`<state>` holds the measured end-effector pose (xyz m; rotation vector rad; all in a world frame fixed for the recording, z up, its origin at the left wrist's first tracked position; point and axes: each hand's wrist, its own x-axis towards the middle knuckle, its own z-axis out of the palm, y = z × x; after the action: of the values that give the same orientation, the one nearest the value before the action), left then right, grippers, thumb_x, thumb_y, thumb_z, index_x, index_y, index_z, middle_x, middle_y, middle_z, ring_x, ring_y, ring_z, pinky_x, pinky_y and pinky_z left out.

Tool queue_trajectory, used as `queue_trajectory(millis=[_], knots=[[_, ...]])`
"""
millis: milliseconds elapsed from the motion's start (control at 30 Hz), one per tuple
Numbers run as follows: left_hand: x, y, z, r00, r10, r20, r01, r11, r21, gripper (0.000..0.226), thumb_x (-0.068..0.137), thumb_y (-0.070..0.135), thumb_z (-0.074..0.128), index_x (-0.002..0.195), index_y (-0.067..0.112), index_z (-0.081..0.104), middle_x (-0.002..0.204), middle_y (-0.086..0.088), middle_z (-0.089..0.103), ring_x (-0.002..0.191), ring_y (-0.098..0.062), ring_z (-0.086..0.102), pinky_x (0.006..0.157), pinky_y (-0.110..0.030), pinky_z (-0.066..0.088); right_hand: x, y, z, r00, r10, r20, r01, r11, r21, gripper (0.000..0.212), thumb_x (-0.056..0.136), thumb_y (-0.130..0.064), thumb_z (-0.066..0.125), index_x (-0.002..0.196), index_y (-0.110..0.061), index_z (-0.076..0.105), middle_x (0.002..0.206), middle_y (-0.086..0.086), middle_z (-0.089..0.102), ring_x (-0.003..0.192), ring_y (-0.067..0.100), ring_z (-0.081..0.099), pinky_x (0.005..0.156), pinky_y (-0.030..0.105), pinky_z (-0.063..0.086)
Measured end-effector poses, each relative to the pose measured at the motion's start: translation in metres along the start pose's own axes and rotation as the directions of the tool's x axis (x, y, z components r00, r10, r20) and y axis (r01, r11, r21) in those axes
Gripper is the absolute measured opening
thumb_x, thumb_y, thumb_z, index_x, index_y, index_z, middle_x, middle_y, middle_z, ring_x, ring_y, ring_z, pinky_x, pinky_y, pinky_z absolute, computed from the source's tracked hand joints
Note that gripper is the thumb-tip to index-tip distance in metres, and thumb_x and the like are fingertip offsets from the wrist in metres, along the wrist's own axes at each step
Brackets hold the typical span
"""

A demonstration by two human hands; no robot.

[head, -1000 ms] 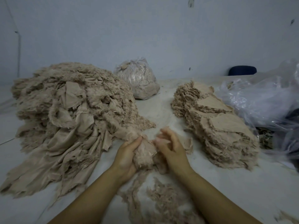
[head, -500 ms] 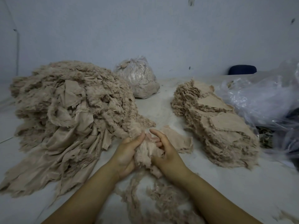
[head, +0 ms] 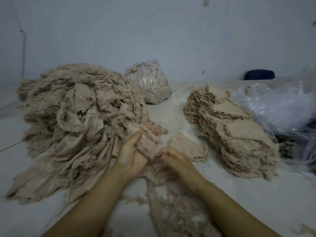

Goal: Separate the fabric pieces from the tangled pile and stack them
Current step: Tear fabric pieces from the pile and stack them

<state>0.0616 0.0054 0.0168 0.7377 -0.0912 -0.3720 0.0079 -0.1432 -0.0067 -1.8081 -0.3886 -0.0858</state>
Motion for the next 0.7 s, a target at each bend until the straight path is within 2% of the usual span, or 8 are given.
queue_trajectory(millis=[67, 133, 267, 333, 433, 533, 633, 700], knots=[[-0.004, -0.012, 0.004, 0.993, -0.078, 0.084, 0.078, 0.997, 0.000, 0.038, 0.083, 0.025, 0.044, 0.091, 0.007, 0.077, 0.106, -0.018, 0.070, 0.096, -0.026, 0.069, 0.078, -0.040, 0.055, 0.002, 0.000, 0.001, 0.978, 0.138, -0.154, -0.100, 0.968, 0.230, 0.054, 0.084, -0.059, 0.053, 0.097, -0.007, 0.064, 0.096, 0.011, 0.068, 0.092, 0.022, 0.064, 0.086, 0.040, 0.050], [-0.007, -0.019, 0.001, 0.986, -0.127, 0.112, 0.126, 0.992, 0.021, 0.043, 0.080, 0.022, 0.043, 0.109, 0.007, 0.071, 0.118, -0.021, 0.064, 0.105, -0.029, 0.065, 0.088, -0.042, 0.048, 0.003, 0.002, 0.008, 0.967, 0.216, -0.139, -0.151, 0.917, 0.369, 0.057, 0.079, -0.054, 0.060, 0.098, 0.000, 0.063, 0.093, 0.020, 0.065, 0.090, 0.035, 0.062, 0.083, 0.044, 0.050], [-0.009, -0.024, -0.005, 0.973, -0.153, 0.172, 0.149, 0.988, 0.037, 0.052, 0.077, 0.019, 0.036, 0.123, 0.008, 0.059, 0.128, -0.022, 0.057, 0.111, -0.031, 0.061, 0.095, -0.043, 0.043, 0.006, 0.000, 0.004, 0.937, 0.337, -0.094, -0.209, 0.754, 0.622, 0.039, 0.075, -0.047, 0.063, 0.095, -0.013, 0.070, 0.081, 0.006, 0.067, 0.070, 0.016, 0.062, 0.058, 0.025, 0.050], [-0.010, -0.024, -0.007, 0.972, -0.149, 0.180, 0.146, 0.989, 0.025, 0.057, 0.074, 0.016, 0.034, 0.127, 0.008, 0.054, 0.129, -0.022, 0.057, 0.116, -0.031, 0.059, 0.098, -0.043, 0.041, 0.006, 0.000, 0.002, 0.932, 0.360, -0.037, -0.244, 0.701, 0.670, 0.036, 0.075, -0.040, 0.065, 0.097, -0.013, 0.072, 0.085, 0.005, 0.070, 0.070, 0.012, 0.066, 0.057, 0.024, 0.052], [-0.011, -0.024, -0.007, 0.973, -0.155, 0.171, 0.151, 0.988, 0.033, 0.060, 0.072, 0.011, 0.033, 0.130, 0.008, 0.049, 0.125, -0.022, 0.059, 0.111, -0.031, 0.062, 0.091, -0.044, 0.045, 0.005, 0.002, 0.002, 0.933, 0.358, -0.031, -0.243, 0.692, 0.679, 0.029, 0.074, -0.028, 0.069, 0.089, -0.004, 0.075, 0.088, 0.014, 0.071, 0.076, 0.018, 0.068, 0.065, 0.026, 0.057], [-0.011, -0.022, -0.005, 0.976, -0.167, 0.140, 0.153, 0.982, 0.108, 0.051, 0.078, 0.013, 0.045, 0.129, 0.010, 0.048, 0.118, -0.017, 0.065, 0.105, -0.029, 0.066, 0.083, -0.043, 0.053, 0.002, 0.005, 0.001, 0.956, 0.281, -0.090, -0.165, 0.761, 0.627, 0.015, 0.074, -0.023, 0.070, 0.075, -0.010, 0.076, 0.080, 0.012, 0.071, 0.073, 0.018, 0.067, 0.068, 0.026, 0.056], [-0.009, -0.022, -0.007, 0.978, -0.182, 0.105, 0.168, 0.977, 0.132, 0.049, 0.081, 0.012, 0.049, 0.129, 0.011, 0.047, 0.120, -0.017, 0.065, 0.109, -0.030, 0.063, 0.086, -0.041, 0.054, 0.003, 0.008, 0.003, 0.937, 0.217, -0.274, -0.093, 0.911, 0.401, 0.002, 0.080, -0.016, 0.074, 0.080, -0.016, 0.071, 0.088, 0.011, 0.071, 0.080, 0.020, 0.065, 0.074, 0.030, 0.055], [-0.011, -0.023, -0.008, 0.960, -0.243, 0.142, 0.232, 0.969, 0.089, 0.048, 0.082, 0.011, 0.040, 0.129, 0.008, 0.047, 0.124, -0.023, 0.060, 0.116, -0.034, 0.058, 0.095, -0.044, 0.046, 0.004, 0.012, 0.004, 0.913, 0.165, -0.373, -0.103, 0.978, 0.180, 0.019, 0.077, -0.019, 0.079, 0.088, -0.022, 0.063, 0.097, 0.004, 0.067, 0.085, 0.015, 0.061, 0.077, 0.027, 0.053]])
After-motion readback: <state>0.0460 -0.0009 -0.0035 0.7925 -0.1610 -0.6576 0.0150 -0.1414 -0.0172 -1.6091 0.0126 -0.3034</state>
